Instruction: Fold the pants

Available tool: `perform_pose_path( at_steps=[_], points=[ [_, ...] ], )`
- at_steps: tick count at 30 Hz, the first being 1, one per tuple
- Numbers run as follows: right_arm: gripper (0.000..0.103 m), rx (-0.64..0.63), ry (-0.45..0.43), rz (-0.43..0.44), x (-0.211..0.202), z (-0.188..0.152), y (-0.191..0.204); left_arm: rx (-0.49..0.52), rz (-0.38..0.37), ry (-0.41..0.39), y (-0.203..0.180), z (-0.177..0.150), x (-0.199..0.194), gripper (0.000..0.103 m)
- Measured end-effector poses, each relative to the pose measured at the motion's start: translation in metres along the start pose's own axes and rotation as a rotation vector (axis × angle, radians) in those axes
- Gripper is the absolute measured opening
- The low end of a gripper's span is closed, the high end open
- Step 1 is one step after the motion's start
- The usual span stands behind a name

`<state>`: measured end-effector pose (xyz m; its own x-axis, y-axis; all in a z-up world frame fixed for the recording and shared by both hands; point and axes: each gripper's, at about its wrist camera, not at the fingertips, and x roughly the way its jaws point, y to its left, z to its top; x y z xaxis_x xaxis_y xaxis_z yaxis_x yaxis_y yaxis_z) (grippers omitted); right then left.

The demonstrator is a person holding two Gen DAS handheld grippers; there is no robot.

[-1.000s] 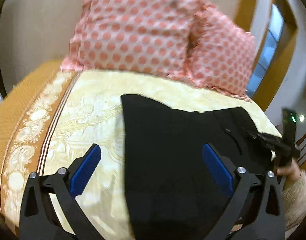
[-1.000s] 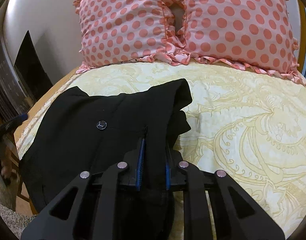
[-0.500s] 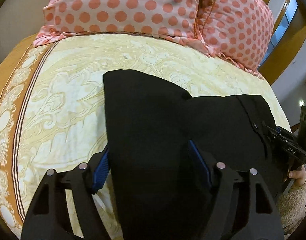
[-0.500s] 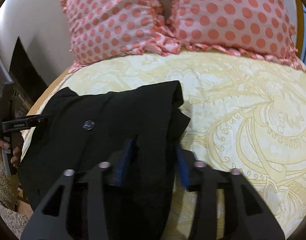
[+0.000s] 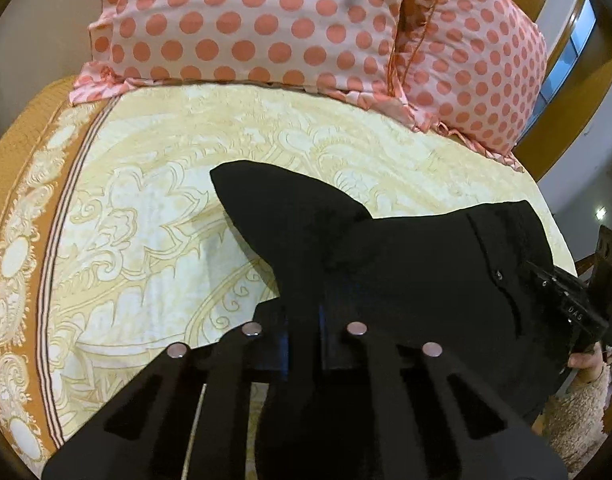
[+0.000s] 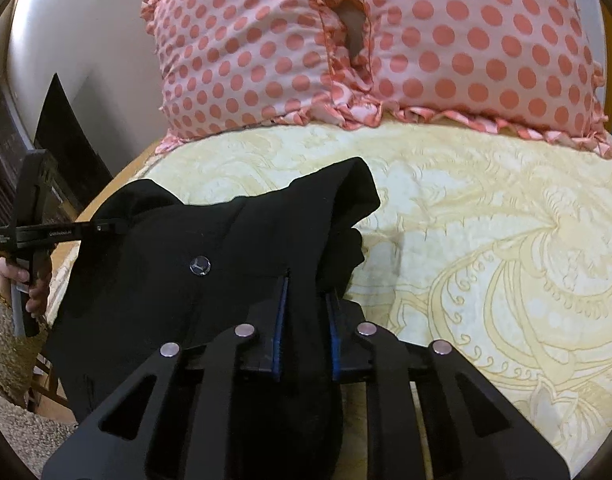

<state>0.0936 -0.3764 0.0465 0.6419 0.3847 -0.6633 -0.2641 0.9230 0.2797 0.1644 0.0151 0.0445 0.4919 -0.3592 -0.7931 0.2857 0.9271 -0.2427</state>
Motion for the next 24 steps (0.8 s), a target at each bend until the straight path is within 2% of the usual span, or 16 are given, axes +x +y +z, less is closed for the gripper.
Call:
perform_pose_path(
  at_steps=[3,8,15,20,22,24],
  points=[
    [0.015,0.000,-0.023,0.007,-0.008,0.006,0.003,0.040,0.036,-0.013,-0.009,0.002,-0.005,0.008],
    [0.015,-0.015,-0.052,0.010,-0.010,0.023,0.008,0.050,0.030,-0.034,-0.011,0.018,-0.014,0.008],
    [0.014,-0.004,-0.110,-0.012,0.011,0.075,-0.005,0.089,0.099,-0.111,-0.019,0.076,-0.013,0.008],
    [0.014,0.043,-0.124,-0.042,0.043,0.116,-0.026,0.092,0.149,-0.160,-0.009,0.128,0.013,0.008],
    [0.014,0.065,-0.090,-0.079,0.065,0.122,-0.034,0.073,0.147,-0.134,-0.001,0.140,0.034,0.009],
    [0.014,0.082,-0.014,-0.133,0.089,0.119,-0.039,0.059,0.156,-0.070,0.006,0.144,0.062,0.009]
  ],
)
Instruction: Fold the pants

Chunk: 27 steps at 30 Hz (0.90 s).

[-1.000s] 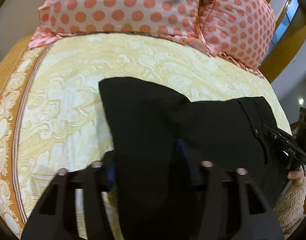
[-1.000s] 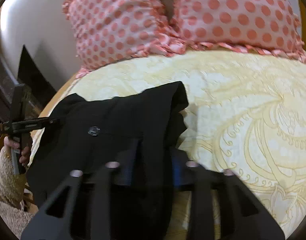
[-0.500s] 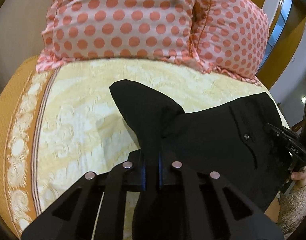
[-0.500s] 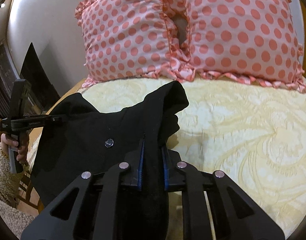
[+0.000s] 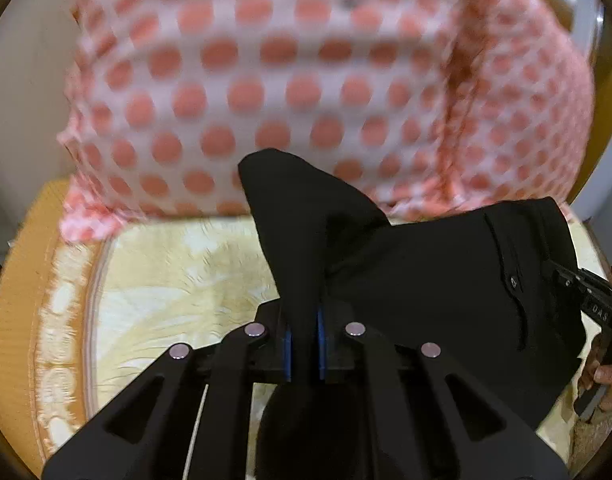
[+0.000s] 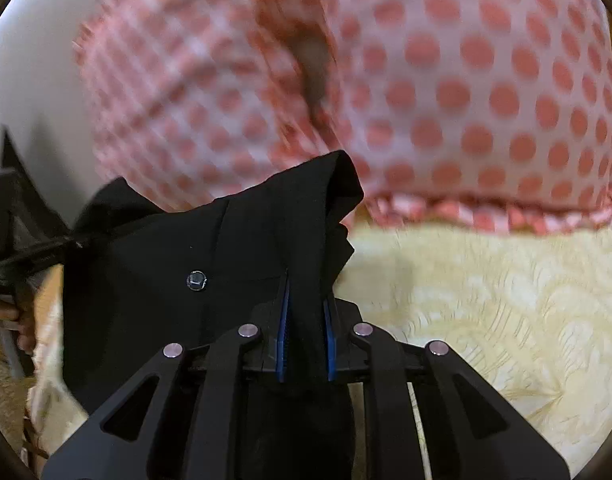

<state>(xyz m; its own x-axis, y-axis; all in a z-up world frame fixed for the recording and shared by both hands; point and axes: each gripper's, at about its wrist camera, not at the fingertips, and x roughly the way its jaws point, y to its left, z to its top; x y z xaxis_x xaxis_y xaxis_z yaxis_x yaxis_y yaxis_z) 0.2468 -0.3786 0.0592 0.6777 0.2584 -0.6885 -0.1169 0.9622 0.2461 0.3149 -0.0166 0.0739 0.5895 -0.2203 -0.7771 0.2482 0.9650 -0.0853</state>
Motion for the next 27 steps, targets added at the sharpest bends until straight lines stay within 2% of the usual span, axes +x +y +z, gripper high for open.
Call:
perform_pose_path(
  at_steps=[2,4,5,7,8,9,10,11,12,15,18,22,24,25,27],
  points=[
    [0.015,-0.020,0.040,-0.064,0.015,-0.006,0.004,-0.005,0.037,0.040,0.000,-0.007,0.026,0.011],
    [0.020,-0.038,0.033,-0.109,0.016,-0.009,0.009,-0.005,0.068,0.040,-0.001,-0.014,0.036,0.024],
    [0.024,-0.041,0.035,-0.123,0.014,-0.008,0.009,-0.003,0.080,0.029,-0.002,-0.016,0.036,0.027],
    [0.044,-0.044,0.039,-0.166,0.008,-0.008,0.009,-0.014,0.108,0.003,0.001,-0.016,0.028,0.039],
    [0.047,-0.057,0.026,-0.200,0.000,-0.009,0.008,-0.021,0.132,-0.019,0.003,-0.017,0.021,0.041],
    [0.052,-0.066,0.009,-0.224,-0.007,-0.010,0.007,-0.025,0.184,-0.055,0.006,-0.018,0.008,0.049],
    [0.052,-0.077,-0.021,-0.257,-0.018,-0.012,0.005,-0.028,0.218,-0.083,0.007,-0.019,-0.003,0.053],
    [0.052,-0.081,-0.060,-0.284,-0.030,-0.016,0.005,-0.034,0.241,-0.116,0.008,-0.022,-0.017,0.063],
    [0.052,-0.082,-0.108,-0.297,-0.046,-0.019,0.007,-0.044,0.244,-0.149,0.007,-0.027,-0.033,0.069],
    [0.053,-0.113,-0.156,-0.200,-0.075,-0.033,0.022,-0.074,0.136,-0.177,-0.010,-0.053,-0.071,0.084],
    [0.053,-0.212,-0.101,-0.138,-0.076,-0.053,0.052,-0.043,0.042,-0.156,-0.039,-0.084,-0.085,0.086],
    [0.053,-0.285,0.031,-0.139,-0.048,-0.070,0.072,0.070,0.030,-0.064,-0.076,-0.109,-0.063,0.086],
    [0.054,-0.294,0.116,-0.160,-0.029,-0.078,0.071,0.057,0.024,0.037,-0.079,-0.117,-0.038,0.086],
    [0.055,-0.296,0.103,-0.159,-0.029,-0.080,0.070,0.041,0.020,0.063,-0.077,-0.121,-0.032,0.089],
    [0.056,-0.282,0.118,-0.158,-0.028,-0.079,0.069,0.037,0.022,0.041,-0.076,-0.122,-0.030,0.091]
  ],
)
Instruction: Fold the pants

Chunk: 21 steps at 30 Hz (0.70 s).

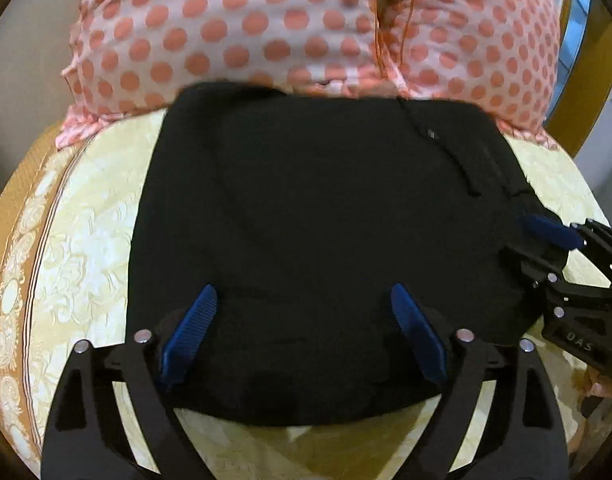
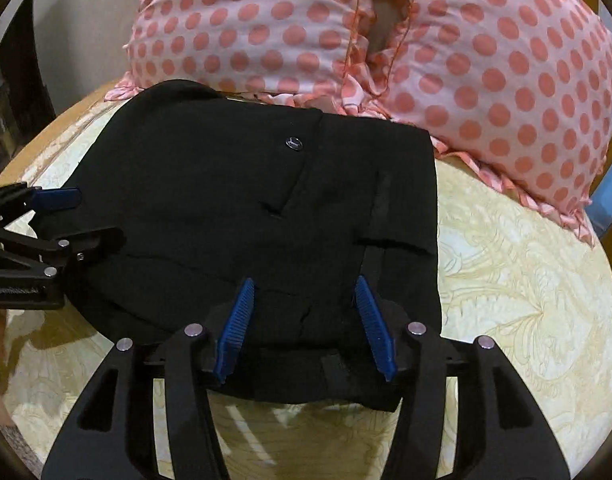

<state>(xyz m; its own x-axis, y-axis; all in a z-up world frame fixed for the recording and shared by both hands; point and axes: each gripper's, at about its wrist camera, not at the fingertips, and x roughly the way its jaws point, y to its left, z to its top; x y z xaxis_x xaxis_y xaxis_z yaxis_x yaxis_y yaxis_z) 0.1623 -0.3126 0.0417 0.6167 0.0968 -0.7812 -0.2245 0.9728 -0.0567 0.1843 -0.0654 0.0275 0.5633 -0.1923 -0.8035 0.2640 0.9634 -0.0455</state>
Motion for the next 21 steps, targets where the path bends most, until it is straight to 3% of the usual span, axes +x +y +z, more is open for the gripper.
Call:
perform_pose_path(
  at_steps=[2,4,5,6,10,17,21],
  points=[
    [0.063,0.004,-0.002,-0.007,0.000,0.000,-0.001,0.004,0.008,0.000,-0.002,-0.002,-0.001,0.093],
    [0.096,0.042,-0.020,-0.007,-0.009,-0.003,-0.003,-0.011,0.013,-0.007,0.001,-0.005,-0.009,0.094],
    [0.099,0.066,-0.051,0.005,-0.020,-0.008,-0.002,-0.017,0.013,-0.014,0.003,-0.008,-0.014,0.096],
    [0.101,0.078,-0.092,0.009,-0.034,-0.014,0.000,-0.020,0.017,-0.028,0.004,-0.014,-0.022,0.101],
    [0.102,0.118,-0.159,0.008,-0.065,-0.036,0.012,-0.004,0.049,-0.073,0.006,-0.042,-0.053,0.101],
    [0.102,0.200,-0.124,0.010,-0.068,-0.070,0.032,-0.049,0.143,-0.114,0.008,-0.098,-0.077,0.101],
    [0.102,0.189,-0.130,-0.031,-0.067,-0.081,0.046,-0.042,0.194,-0.137,0.009,-0.110,-0.078,0.101]
  ],
)
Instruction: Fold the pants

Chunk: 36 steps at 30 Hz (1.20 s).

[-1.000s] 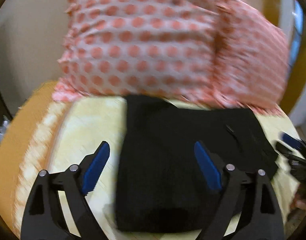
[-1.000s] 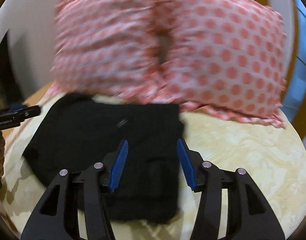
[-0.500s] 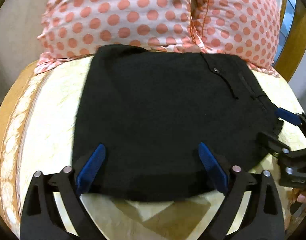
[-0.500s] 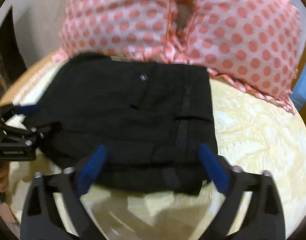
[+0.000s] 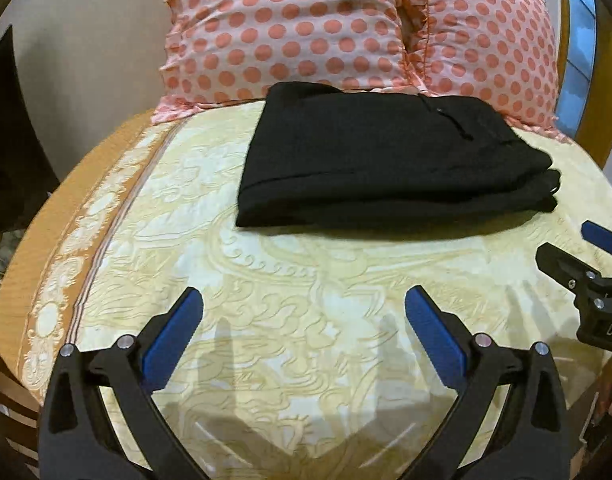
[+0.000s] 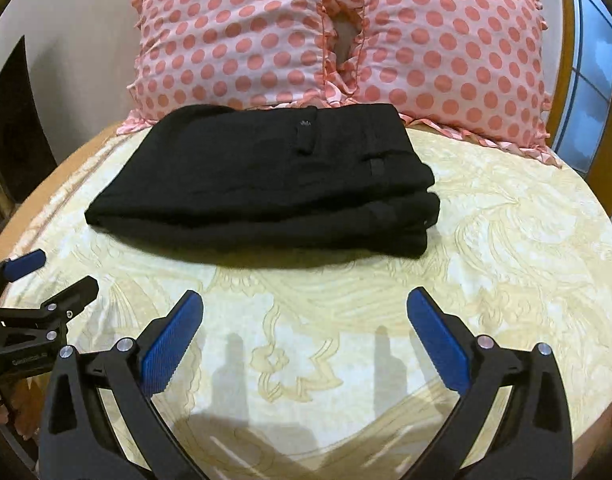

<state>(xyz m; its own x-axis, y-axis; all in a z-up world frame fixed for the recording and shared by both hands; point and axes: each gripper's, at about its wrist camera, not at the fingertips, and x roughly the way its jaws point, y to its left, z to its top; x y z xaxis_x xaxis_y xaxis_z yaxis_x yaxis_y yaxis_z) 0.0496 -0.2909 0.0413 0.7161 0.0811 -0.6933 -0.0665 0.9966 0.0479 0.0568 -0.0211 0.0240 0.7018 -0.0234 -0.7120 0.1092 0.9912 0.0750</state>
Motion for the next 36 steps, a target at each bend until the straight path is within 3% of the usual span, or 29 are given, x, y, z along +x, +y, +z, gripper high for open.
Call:
perform_pose_path(
  at_steps=[11,36],
  points=[
    [0.102,0.026,0.050,-0.003,0.011,-0.023,0.007,-0.020,-0.006,0.022,0.003,-0.011,0.009,0.101],
    [0.102,0.009,0.012,-0.027,0.009,-0.029,0.009,-0.037,-0.032,-0.012,0.005,-0.015,0.009,0.101]
  ],
)
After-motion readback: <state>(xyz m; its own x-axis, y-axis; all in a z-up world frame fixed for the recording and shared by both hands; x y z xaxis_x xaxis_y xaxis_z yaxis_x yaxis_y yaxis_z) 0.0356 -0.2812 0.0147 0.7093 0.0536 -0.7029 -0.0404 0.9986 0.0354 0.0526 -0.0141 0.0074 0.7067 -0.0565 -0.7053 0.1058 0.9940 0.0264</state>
